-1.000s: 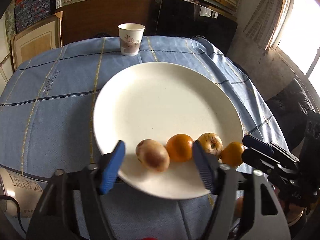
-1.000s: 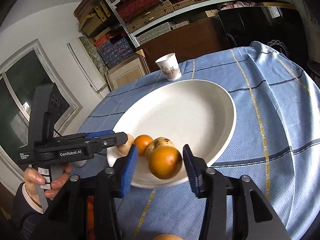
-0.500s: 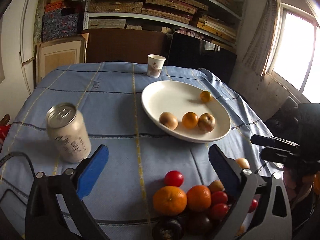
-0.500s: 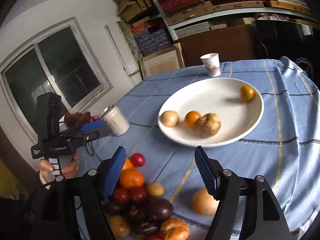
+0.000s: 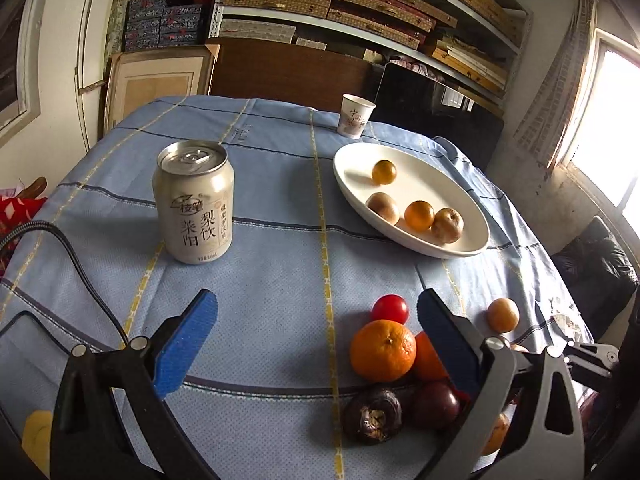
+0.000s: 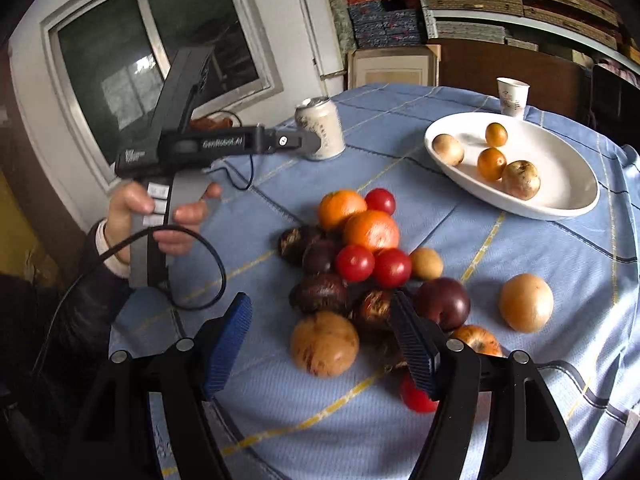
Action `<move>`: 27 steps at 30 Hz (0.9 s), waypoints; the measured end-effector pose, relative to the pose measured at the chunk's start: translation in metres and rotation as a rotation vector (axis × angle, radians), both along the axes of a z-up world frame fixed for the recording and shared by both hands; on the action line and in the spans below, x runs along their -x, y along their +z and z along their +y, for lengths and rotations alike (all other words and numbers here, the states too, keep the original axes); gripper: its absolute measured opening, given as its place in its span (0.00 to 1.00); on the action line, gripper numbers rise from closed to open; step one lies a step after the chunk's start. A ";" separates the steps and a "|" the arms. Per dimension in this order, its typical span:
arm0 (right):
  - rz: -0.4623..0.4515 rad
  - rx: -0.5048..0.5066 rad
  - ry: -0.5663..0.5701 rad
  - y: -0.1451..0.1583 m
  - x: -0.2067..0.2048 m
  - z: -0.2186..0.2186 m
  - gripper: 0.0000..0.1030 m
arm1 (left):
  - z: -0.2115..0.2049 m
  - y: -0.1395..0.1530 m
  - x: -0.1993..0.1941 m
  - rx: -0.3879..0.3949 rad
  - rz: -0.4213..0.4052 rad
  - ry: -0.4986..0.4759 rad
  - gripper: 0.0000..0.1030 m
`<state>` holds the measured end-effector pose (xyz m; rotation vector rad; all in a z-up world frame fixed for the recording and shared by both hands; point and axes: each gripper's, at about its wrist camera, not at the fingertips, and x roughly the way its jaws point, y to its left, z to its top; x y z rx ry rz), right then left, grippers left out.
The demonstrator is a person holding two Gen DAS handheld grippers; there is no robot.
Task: Organize fruits
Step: 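Move both open grippers back over the fruit pile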
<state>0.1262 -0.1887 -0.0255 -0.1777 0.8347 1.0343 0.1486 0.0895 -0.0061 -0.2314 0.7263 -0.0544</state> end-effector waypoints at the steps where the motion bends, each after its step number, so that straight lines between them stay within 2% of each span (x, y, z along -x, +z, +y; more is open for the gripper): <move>1: 0.004 0.011 0.016 -0.001 0.003 0.002 0.70 | 0.000 -0.001 0.000 0.000 0.005 -0.002 0.95; 7: 0.023 0.087 0.011 -0.014 0.004 0.008 0.68 | -0.004 -0.003 0.002 -0.037 0.009 -0.002 0.95; 11: 0.042 0.098 0.017 -0.020 0.004 0.009 0.61 | -0.003 -0.005 0.002 -0.034 0.019 -0.007 0.95; 19: 0.042 0.105 0.019 -0.024 0.004 0.013 0.60 | -0.003 -0.006 0.006 -0.037 0.022 -0.013 0.95; 27: 0.033 0.119 0.001 -0.027 0.002 0.015 0.46 | -0.003 -0.007 0.009 -0.049 0.029 -0.019 0.95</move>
